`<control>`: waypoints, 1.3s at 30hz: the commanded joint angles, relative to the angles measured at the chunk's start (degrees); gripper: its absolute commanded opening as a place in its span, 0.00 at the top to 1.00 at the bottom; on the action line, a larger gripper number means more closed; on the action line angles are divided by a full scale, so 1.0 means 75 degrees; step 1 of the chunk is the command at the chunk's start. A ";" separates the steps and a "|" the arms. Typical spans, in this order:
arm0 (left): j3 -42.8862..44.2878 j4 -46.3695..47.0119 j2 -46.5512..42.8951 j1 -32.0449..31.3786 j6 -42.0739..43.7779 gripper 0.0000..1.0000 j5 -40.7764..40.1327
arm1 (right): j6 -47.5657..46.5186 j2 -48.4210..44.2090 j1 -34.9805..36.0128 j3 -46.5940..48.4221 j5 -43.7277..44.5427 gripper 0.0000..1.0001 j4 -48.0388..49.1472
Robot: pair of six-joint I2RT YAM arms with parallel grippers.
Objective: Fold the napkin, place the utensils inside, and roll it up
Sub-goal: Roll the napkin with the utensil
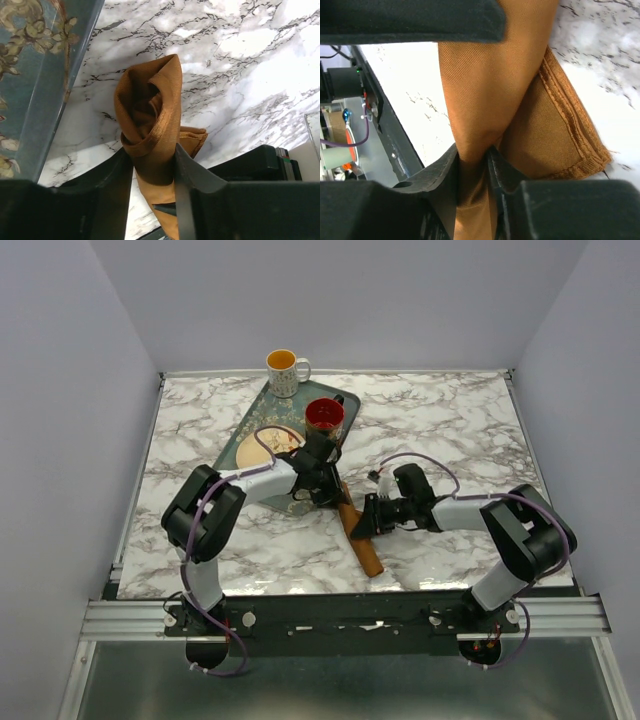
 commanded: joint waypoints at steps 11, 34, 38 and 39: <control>0.0859 -0.1337 0.0392 -0.0257 0.0089 0.86 -0.0654 | -0.0844 -0.0700 0.0907 0.1397 0.2831 0.33 -0.3587; 0.1011 -0.1432 0.0404 -0.0280 0.0007 0.85 -0.0595 | -0.0059 0.0061 0.4273 0.4047 0.9163 0.30 -0.6778; 0.1011 -0.1408 0.0369 -0.0280 0.0019 0.85 -0.0607 | -0.0142 0.0155 0.4320 0.3919 0.8765 0.45 -0.6380; 0.1000 -0.1408 0.0357 -0.0280 0.0007 0.85 -0.0607 | -0.0142 0.0167 0.4344 0.3860 0.8706 0.45 -0.6228</control>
